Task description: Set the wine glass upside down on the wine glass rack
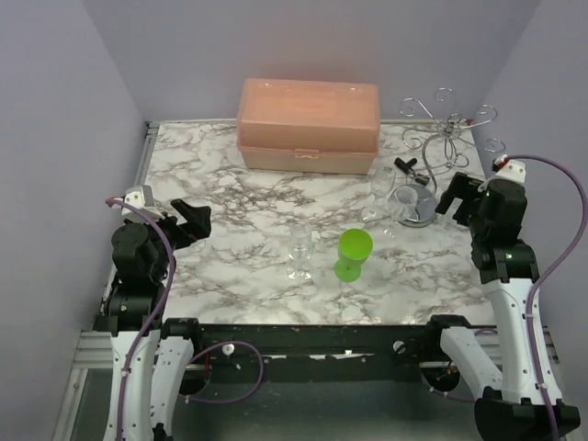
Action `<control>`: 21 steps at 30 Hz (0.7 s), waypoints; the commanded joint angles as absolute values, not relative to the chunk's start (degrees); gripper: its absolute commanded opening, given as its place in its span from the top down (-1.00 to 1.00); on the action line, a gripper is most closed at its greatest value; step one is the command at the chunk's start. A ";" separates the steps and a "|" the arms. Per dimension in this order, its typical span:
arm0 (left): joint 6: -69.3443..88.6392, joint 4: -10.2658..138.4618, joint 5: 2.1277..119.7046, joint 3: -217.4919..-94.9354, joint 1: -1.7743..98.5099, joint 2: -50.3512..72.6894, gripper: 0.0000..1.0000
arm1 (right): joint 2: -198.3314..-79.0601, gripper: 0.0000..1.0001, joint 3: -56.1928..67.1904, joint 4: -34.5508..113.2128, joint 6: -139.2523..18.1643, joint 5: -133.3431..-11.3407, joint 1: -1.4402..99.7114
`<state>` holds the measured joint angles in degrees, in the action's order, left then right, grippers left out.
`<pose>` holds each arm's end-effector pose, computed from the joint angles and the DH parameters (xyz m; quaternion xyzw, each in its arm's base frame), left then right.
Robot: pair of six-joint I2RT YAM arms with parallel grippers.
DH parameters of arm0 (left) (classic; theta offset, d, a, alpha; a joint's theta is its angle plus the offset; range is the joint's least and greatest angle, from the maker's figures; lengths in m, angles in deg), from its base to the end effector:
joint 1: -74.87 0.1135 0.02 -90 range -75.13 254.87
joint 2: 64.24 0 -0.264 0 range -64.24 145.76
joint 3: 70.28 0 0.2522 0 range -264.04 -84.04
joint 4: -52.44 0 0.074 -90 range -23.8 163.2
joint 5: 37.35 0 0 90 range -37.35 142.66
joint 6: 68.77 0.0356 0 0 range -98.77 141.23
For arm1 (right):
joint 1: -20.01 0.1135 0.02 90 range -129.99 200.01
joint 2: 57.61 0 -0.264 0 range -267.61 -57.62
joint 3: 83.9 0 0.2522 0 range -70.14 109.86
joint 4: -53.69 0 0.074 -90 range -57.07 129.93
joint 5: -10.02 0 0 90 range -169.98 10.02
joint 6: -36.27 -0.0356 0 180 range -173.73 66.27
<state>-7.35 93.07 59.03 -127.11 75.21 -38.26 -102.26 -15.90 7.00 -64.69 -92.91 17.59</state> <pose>0.1070 -0.0033 0.3399 -0.1560 0.7484 -0.1982 0.6134 0.1631 -0.0149 0.3559 0.1582 0.8173 -0.0532 0.5515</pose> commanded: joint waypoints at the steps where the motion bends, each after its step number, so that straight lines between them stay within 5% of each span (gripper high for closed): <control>1: -10.46 97.71 62.42 -131.13 75.04 -35.90 -0.97 | -103.53 -1.00 -13.96 6.35 -64.86 -89.94 17.85; 5: -10.50 100.99 64.93 -133.85 75.04 -33.90 -0.97 | -102.39 -1.00 -14.72 7.58 -59.82 -81.30 17.83; 13: -12.23 105.66 78.51 -139.31 75.04 -26.84 -0.97 | -97.04 -1.00 -18.31 2.31 -34.01 -42.38 17.87; 21: -12.84 112.58 71.69 -148.23 56.33 -19.44 -0.97 | -99.97 -1.00 -17.03 -12.04 -13.76 -27.35 17.89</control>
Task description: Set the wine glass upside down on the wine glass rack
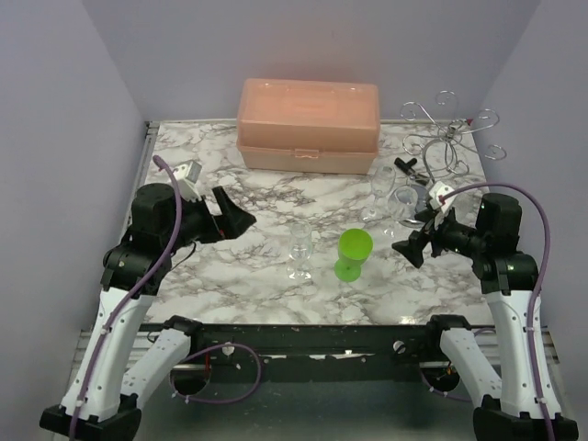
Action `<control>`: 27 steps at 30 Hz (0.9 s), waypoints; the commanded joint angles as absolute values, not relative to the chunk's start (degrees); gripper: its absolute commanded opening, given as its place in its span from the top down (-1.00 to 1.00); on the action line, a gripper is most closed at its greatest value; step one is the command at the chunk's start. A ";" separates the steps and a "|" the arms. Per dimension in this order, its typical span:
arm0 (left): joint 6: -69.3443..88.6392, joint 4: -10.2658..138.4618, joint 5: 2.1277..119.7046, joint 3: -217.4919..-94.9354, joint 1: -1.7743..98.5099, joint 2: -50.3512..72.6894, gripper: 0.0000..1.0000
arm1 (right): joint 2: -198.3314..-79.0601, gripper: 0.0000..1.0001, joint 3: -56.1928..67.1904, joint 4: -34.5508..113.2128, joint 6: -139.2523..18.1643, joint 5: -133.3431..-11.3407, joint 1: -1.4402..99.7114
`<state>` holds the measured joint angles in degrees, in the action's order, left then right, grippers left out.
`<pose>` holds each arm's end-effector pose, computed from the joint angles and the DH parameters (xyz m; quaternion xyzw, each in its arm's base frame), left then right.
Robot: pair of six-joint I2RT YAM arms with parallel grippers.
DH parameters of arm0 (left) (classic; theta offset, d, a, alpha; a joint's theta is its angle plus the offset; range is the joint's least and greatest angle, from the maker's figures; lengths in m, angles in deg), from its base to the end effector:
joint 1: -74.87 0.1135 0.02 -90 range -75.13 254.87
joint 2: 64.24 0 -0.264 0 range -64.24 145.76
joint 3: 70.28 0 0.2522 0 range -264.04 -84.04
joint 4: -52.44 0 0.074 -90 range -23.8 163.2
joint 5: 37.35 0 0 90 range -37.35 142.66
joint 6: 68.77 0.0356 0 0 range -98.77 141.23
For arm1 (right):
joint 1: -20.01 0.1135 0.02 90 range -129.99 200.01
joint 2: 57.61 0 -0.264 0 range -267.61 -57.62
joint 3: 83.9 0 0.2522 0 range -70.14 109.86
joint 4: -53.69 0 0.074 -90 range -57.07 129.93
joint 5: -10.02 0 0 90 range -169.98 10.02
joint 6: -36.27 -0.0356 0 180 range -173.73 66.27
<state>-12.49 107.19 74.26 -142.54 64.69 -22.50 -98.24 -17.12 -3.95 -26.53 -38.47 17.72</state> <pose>0.1334 -0.0373 0.3734 -0.0686 0.8283 -0.3454 0.4358 0.1327 0.0183 0.3440 -0.3451 0.7593 0.1827 0.5206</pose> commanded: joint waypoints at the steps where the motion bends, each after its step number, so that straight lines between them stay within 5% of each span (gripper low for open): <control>1: -12.66 113.71 70.28 -149.68 54.27 -18.38 -0.97 | -100.72 -1.00 -16.92 -12.43 -12.90 -27.23 17.90; 9: -14.32 123.02 57.52 -162.25 39.71 -8.01 -0.88 | -104.96 -1.00 -17.32 -16.28 -6.46 -25.77 17.89; 27: -13.27 135.41 47.34 -181.61 26.52 15.80 0.14 | -104.54 -0.96 -18.51 -12.35 -9.75 -27.74 17.92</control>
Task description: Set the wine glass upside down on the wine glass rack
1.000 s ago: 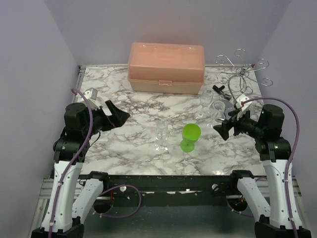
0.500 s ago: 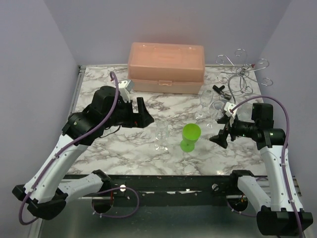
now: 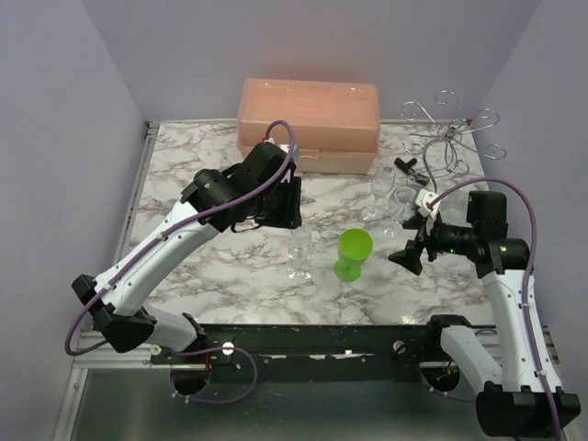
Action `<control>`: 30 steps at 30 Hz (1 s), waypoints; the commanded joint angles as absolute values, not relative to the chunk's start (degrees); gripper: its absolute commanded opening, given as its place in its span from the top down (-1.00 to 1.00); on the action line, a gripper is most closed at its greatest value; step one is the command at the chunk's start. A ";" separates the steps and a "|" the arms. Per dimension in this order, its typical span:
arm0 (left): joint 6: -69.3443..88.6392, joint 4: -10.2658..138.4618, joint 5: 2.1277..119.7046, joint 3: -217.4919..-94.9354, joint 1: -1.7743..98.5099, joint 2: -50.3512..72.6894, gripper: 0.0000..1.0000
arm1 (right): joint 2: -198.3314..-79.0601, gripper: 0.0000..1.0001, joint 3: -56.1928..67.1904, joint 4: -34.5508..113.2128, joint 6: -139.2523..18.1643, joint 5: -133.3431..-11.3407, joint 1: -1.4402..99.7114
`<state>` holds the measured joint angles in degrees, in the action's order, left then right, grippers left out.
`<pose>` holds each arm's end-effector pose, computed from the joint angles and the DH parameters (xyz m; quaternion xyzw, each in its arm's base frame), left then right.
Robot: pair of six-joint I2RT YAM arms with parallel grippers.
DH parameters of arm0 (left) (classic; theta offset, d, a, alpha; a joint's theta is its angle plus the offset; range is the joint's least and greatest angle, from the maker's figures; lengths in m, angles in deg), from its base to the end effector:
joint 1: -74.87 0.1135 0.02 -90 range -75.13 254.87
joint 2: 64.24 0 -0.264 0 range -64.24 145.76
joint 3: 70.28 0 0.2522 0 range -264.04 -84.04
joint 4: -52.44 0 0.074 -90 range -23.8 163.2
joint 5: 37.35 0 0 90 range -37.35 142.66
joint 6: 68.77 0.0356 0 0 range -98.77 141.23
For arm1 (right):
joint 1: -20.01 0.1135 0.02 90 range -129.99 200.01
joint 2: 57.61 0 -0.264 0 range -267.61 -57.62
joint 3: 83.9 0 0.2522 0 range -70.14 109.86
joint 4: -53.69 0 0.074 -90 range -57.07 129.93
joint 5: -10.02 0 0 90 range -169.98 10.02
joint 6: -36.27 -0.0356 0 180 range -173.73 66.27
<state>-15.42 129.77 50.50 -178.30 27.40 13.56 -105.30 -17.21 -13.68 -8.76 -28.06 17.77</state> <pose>0.1745 -0.1883 0.4182 0.0809 0.9271 -0.2319 0.2831 0.1455 0.0224 0.3191 -0.4510 0.7260 0.2470 0.4566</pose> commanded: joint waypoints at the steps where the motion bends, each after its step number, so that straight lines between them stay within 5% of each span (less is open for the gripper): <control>1: -12.70 136.07 47.21 -182.41 26.46 16.56 0.20 | -104.28 -0.96 -18.66 -12.09 -9.95 -27.70 17.91; 22: -7.30 140.73 48.52 -187.58 25.99 26.53 0.78 | -103.92 -0.96 -19.06 -9.46 -11.70 -27.83 17.92; 25: -6.69 141.25 47.94 -187.49 26.00 26.51 1.00 | -104.09 -0.96 -18.76 -9.15 -11.90 -27.65 17.90; 30: -4.95 142.11 43.50 -187.84 25.96 23.47 1.00 | -104.36 -0.96 -17.87 -8.81 -12.88 -26.18 17.89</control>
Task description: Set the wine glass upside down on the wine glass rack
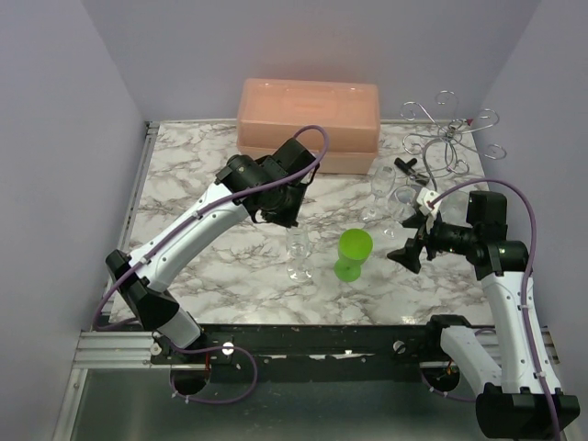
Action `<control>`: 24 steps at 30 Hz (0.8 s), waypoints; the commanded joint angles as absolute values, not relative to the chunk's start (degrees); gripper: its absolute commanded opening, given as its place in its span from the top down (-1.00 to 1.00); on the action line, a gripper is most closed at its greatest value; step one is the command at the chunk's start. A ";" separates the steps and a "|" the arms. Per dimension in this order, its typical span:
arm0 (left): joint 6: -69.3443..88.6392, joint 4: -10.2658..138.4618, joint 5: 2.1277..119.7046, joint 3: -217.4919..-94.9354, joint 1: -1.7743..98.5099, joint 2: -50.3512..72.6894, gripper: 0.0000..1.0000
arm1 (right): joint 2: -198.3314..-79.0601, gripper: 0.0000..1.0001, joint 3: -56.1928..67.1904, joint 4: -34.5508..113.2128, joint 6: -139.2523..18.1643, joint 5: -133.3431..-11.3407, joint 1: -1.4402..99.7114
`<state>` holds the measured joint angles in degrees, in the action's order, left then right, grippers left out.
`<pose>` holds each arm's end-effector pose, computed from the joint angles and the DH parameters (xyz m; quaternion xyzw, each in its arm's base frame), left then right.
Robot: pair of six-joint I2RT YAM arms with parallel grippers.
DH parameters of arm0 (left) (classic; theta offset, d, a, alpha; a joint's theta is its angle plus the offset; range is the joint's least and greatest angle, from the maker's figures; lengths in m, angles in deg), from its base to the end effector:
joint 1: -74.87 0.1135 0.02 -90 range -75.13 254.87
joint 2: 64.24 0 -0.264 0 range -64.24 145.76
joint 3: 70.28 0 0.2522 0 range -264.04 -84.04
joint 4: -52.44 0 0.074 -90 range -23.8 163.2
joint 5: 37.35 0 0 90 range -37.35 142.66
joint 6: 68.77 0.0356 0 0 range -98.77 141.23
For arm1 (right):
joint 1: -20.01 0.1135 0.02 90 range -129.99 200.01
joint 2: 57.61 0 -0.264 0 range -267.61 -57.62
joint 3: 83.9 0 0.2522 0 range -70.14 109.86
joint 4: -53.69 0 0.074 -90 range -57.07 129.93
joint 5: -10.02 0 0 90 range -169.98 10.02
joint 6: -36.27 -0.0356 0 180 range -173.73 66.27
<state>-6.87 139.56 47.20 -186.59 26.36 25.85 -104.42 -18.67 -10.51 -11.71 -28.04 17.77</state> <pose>0.2012 -0.2224 0.3933 0.1595 0.9537 -0.1194 0.2254 0.1465 0.0223 0.3169 -0.4384 0.7272 0.2483 0.4663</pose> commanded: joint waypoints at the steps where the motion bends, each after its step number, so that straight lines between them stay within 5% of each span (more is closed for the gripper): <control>1: -4.66 142.45 41.98 -187.92 26.00 22.52 1.00 | -104.29 -0.96 -17.69 -8.70 -13.38 -25.40 17.90; 15: -8.18 134.91 44.57 -186.61 33.21 6.68 1.00 | -117.38 -0.94 -5.46 -8.25 -23.60 -11.78 20.00; 24: -9.42 133.53 47.32 -190.27 36.93 3.91 1.00 | -128.14 -0.88 0.92 10.73 -55.27 -25.68 40.29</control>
<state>-7.79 137.40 44.86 -186.85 36.17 5.04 -124.88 -2.32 0.94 -37.92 -17.83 33.61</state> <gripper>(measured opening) 0.015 0.946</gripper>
